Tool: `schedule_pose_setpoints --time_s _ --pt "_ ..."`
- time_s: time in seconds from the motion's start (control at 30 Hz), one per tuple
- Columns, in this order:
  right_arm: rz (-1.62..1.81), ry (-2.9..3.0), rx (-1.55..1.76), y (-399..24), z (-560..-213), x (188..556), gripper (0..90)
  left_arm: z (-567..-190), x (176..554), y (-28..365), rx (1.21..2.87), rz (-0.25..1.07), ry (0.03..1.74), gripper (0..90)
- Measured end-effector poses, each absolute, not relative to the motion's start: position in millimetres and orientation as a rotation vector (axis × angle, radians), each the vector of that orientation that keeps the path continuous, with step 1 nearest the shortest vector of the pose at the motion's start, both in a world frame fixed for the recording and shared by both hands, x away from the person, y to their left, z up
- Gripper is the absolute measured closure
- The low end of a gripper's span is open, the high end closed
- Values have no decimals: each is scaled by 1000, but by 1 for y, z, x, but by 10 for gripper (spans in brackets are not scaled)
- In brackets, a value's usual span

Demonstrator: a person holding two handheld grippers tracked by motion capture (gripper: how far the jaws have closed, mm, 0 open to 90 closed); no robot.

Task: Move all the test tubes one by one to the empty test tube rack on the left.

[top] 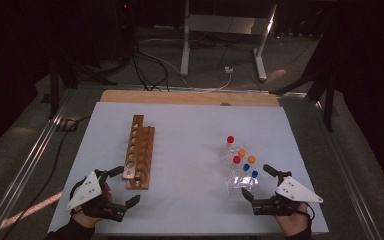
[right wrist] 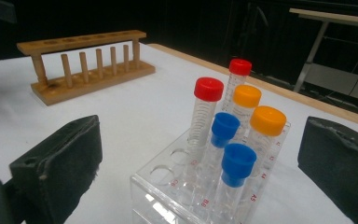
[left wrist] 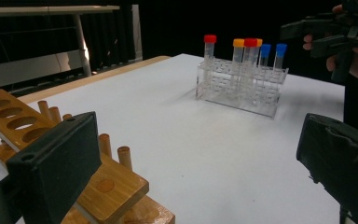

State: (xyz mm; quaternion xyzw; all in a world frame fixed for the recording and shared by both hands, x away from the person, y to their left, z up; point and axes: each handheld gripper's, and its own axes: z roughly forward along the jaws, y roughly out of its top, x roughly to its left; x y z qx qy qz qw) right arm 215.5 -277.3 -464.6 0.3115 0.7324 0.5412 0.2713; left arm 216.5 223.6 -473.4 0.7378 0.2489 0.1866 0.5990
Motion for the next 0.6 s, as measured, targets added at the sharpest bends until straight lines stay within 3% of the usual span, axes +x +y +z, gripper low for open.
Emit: schedule_pose_setpoints --time_s 0.6 --pt "1582 1945 924 -288 -438 220 0 -472 217 225 1691 423 583 6"
